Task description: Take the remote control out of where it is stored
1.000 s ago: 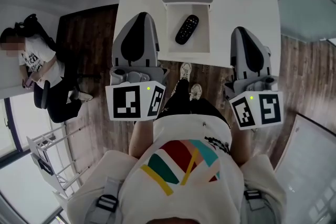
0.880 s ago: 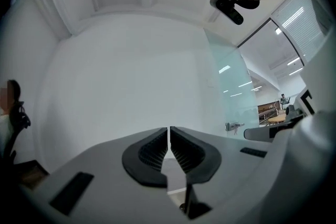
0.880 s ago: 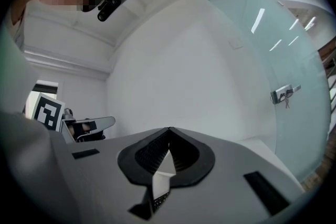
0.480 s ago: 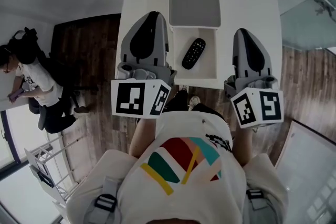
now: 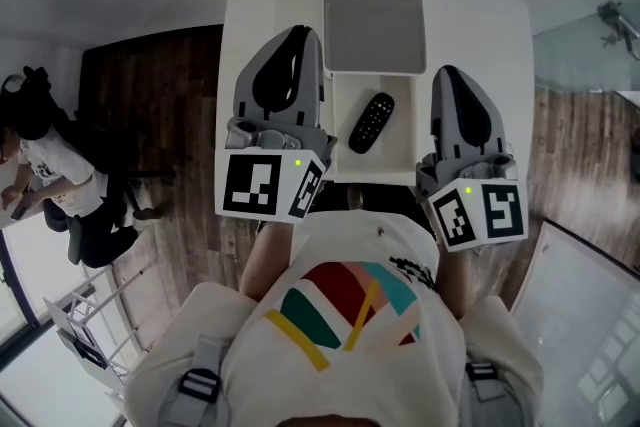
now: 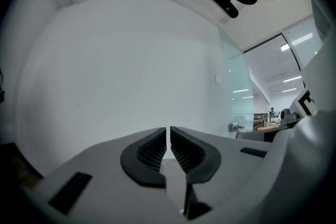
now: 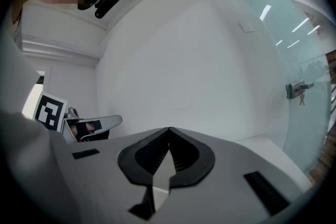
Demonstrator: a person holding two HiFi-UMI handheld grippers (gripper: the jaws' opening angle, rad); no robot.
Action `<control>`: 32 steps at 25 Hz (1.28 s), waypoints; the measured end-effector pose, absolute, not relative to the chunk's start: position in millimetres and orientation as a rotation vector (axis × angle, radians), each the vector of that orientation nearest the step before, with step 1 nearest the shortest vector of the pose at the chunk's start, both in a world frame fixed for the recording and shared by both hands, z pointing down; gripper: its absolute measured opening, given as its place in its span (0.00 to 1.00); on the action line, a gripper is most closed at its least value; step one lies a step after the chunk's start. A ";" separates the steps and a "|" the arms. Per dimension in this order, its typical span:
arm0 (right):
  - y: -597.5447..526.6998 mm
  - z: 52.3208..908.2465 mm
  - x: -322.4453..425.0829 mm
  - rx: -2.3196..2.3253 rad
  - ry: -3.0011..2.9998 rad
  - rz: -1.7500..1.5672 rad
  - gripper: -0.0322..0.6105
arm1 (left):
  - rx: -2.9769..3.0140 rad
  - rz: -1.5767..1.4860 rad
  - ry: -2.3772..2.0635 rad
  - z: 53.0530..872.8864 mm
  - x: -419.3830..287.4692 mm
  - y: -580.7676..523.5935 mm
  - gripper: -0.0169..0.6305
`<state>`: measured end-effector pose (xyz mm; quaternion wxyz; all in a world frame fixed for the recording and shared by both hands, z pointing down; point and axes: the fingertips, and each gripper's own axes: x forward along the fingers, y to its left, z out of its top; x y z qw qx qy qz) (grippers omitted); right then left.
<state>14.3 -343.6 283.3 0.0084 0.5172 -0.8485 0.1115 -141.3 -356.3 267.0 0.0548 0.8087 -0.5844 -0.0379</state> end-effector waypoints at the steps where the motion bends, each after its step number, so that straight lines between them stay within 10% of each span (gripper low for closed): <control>1: -346.6 283.8 16.0 1.618 -2.649 0.353 0.05 | 2.457 -0.101 -1.761 270.2 -138.2 -357.8 0.04; 12: -372.9 301.2 47.1 1.584 -2.669 0.468 0.05 | 2.382 0.174 -1.592 336.3 -86.8 -349.2 0.07; 17: -379.7 317.8 71.1 1.584 -2.663 0.560 0.05 | 2.297 0.353 -1.437 384.6 -56.9 -345.5 0.66; 32: -385.5 351.5 88.7 1.527 -2.632 0.683 0.05 | 2.013 0.891 -1.194 514.2 -18.3 -314.4 0.67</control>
